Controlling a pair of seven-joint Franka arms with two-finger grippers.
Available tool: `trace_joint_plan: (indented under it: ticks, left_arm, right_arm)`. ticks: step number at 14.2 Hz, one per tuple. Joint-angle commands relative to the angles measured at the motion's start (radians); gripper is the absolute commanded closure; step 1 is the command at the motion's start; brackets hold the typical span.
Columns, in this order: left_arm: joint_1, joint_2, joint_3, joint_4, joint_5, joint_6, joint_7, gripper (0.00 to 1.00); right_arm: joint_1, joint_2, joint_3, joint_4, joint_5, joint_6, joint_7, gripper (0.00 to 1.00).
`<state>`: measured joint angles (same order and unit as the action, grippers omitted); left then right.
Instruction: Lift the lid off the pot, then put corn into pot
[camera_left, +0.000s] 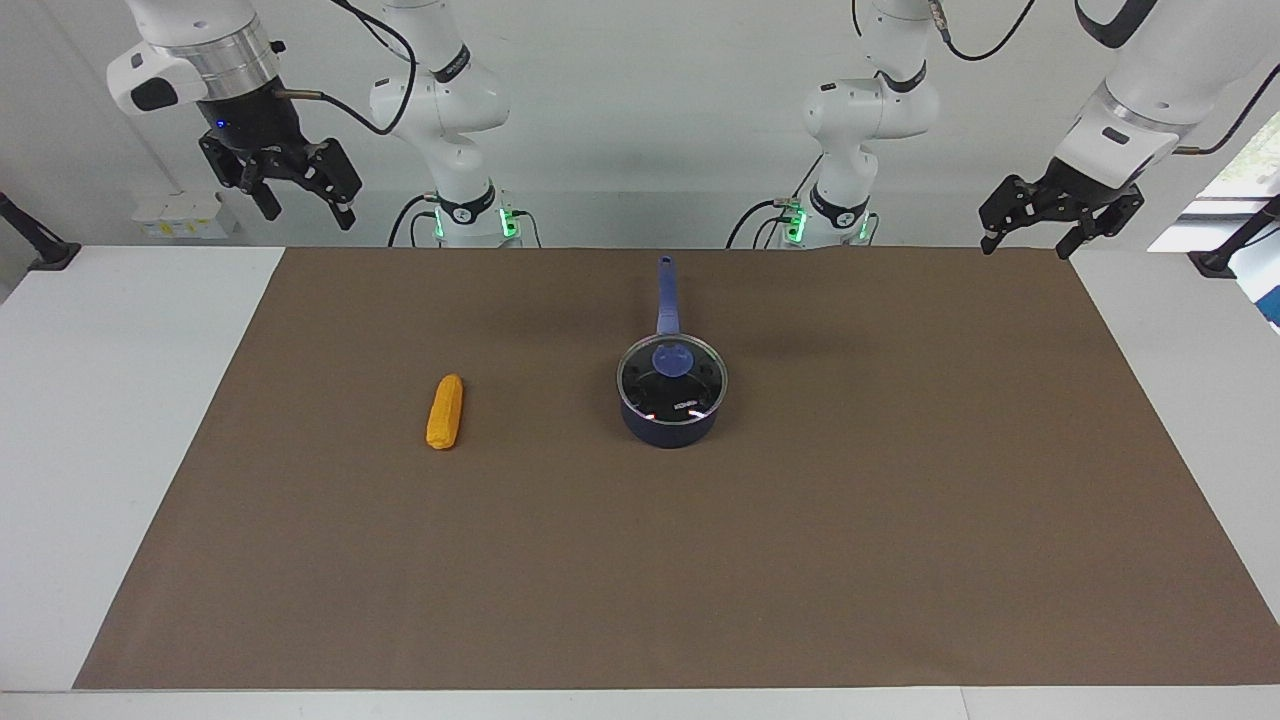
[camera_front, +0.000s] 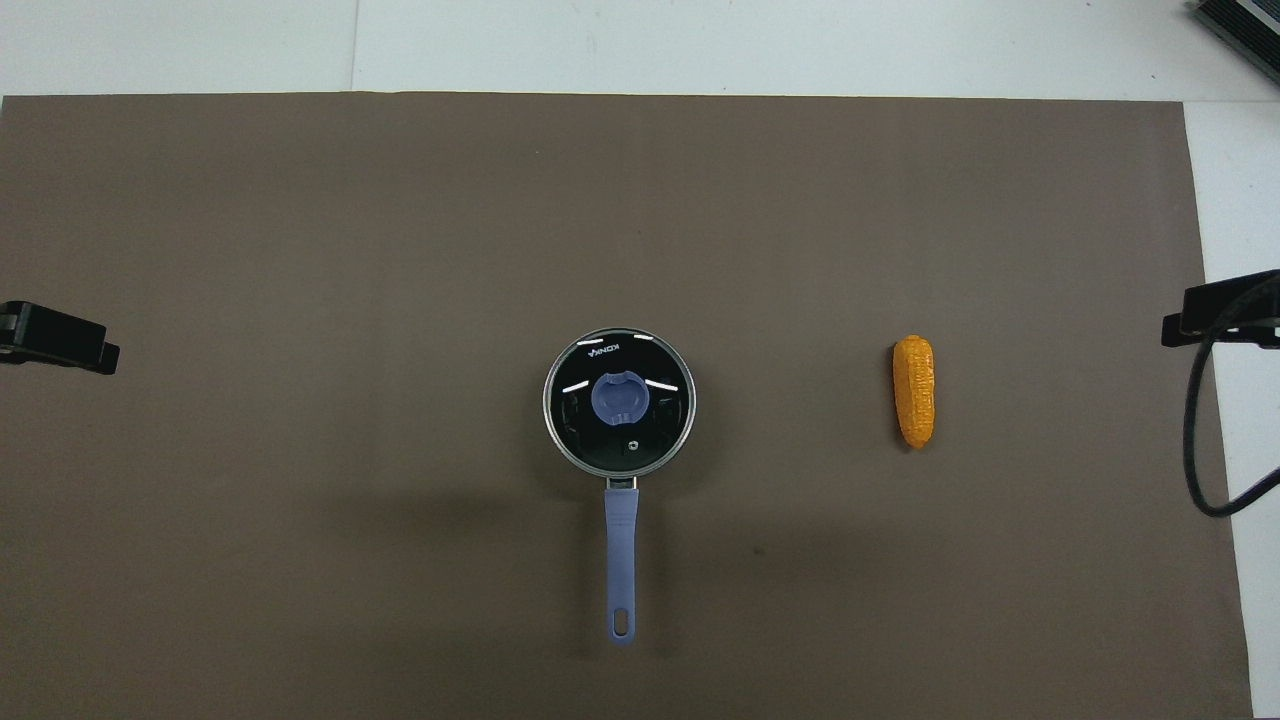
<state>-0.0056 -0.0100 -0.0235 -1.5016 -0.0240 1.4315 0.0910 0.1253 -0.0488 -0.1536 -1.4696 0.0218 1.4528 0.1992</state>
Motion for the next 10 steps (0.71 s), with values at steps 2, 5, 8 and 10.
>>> trace_joint_plan:
  ticks: [2, 5, 8, 10]
  left_arm:
    - [-0.016, -0.019, 0.013, -0.023, 0.004, -0.005, -0.002, 0.0]
    - [-0.017, -0.019, 0.013, -0.026, -0.001, 0.0, -0.004, 0.0]
    - [-0.049, -0.016, 0.013, -0.046, -0.008, 0.007, -0.01, 0.0]
    - [-0.089, -0.011, 0.013, -0.068, -0.008, 0.038, -0.029, 0.0]
  right_arm:
    - [-0.009, -0.011, 0.002, -0.012, 0.017, -0.005, -0.027, 0.0]
    - [-0.009, -0.011, 0.002, -0.012, 0.017, -0.005, -0.027, 0.0]
    - [-0.007, -0.011, 0.002, -0.012, 0.017, -0.005, -0.027, 0.0]
    - [-0.009, -0.011, 0.002, -0.012, 0.017, -0.005, -0.027, 0.0]
